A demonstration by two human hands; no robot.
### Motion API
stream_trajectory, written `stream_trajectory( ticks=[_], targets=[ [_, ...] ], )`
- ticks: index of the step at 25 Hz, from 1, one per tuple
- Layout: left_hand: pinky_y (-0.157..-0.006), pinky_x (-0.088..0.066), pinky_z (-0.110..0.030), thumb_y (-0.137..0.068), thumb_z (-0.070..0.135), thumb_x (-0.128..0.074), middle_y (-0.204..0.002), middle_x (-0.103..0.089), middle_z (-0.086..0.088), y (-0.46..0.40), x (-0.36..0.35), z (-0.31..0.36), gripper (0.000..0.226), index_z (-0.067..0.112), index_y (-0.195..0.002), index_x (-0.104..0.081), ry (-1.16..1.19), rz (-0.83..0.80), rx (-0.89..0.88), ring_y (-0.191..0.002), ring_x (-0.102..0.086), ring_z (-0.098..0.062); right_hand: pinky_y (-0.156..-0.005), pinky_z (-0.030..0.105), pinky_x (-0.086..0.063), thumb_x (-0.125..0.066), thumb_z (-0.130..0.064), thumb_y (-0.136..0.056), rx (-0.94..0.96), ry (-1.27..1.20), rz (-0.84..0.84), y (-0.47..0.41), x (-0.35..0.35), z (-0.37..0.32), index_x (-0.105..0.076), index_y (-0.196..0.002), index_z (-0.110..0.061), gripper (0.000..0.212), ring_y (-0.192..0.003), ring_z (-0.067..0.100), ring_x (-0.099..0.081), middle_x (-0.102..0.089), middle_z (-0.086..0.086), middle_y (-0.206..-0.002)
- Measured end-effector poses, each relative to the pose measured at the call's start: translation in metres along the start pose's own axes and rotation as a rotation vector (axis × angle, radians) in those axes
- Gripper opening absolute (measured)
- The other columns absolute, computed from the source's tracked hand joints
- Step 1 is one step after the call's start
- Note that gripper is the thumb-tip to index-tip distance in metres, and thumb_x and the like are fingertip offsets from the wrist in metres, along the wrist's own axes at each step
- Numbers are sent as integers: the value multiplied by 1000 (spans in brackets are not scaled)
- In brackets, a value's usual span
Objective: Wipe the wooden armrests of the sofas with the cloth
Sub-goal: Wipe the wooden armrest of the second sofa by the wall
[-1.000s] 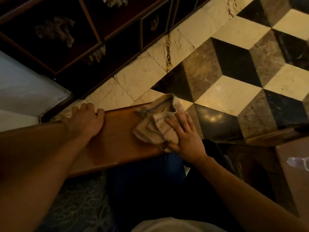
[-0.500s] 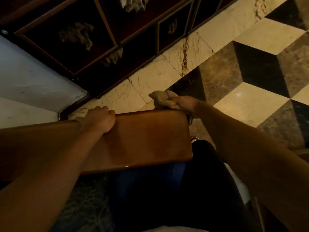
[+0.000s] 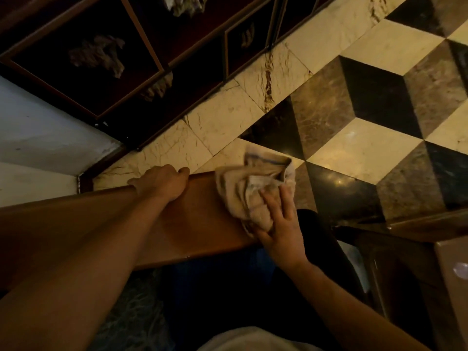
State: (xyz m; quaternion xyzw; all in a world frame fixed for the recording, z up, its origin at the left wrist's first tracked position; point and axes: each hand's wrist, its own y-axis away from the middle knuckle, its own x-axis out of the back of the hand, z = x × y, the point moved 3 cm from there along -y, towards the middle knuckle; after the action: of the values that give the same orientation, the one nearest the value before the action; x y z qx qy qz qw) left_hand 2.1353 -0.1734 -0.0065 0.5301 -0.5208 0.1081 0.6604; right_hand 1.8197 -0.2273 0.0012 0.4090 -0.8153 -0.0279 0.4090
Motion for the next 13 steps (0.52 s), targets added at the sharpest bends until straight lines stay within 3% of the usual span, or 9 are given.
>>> stream_trajectory(
  ticks=[1, 3, 6, 8, 10, 13],
  targets=[
    [-101, -32, -60, -90, 60, -21, -83, -53, -7, 0, 0, 0, 58, 19, -93, -62, -2, -22, -7, -92, -54, -32, -128, 54, -2, -55, -67, -93, 44, 180, -23, 13, -7, -1, 3, -155, -65, 85, -160, 32, 15, 17, -8, -173],
    [-96, -36, -55, -90, 62, -18, -86, -54, -9, -3, 1, 0, 62, 18, -96, -61, -11, -69, -29, -87, -51, -30, -126, 66, -7, -41, -78, -93, 204, 419, 10, 38, -25, -9, -5, -161, -55, 80, -159, 47, 4, -1, 3, -176],
    [-90, -39, -49, -88, 61, -15, -92, -57, -12, -7, 1, -5, 67, 16, -101, -62, -21, -103, -70, -88, -51, -31, -122, 70, -20, -46, -79, -93, 387, 572, 31, 45, -69, -43, -29, -161, -45, 78, -155, 52, -14, -27, 6, -171],
    [-91, -38, -48, -90, 64, -13, -108, -61, -18, -12, -1, -8, 74, 16, -117, -63, -3, -155, -98, -99, -55, -35, -125, 67, -9, -43, -81, -92, 410, 609, 20, 25, -88, -74, -25, -162, -46, 81, -156, 52, -11, -22, 6, -173],
    [-106, -40, -52, -94, 71, -11, -131, -58, -27, -16, -3, -10, 87, 10, -135, -58, 229, -358, -107, -119, -55, -43, -124, 61, 8, -42, -82, -90, 415, 585, -18, -8, -87, -94, -11, -164, -47, 88, -157, 47, 1, -5, 5, -176],
    [-117, -33, -52, -93, 77, -7, -144, -53, -20, -16, 3, -11, 91, 16, -147, -48, 542, -617, -158, -133, -48, -38, -128, 57, 5, -39, -84, -89, 336, 591, -7, -43, -55, -89, -5, -165, -45, 92, -160, 39, 4, 2, 2, -176]
  ],
)
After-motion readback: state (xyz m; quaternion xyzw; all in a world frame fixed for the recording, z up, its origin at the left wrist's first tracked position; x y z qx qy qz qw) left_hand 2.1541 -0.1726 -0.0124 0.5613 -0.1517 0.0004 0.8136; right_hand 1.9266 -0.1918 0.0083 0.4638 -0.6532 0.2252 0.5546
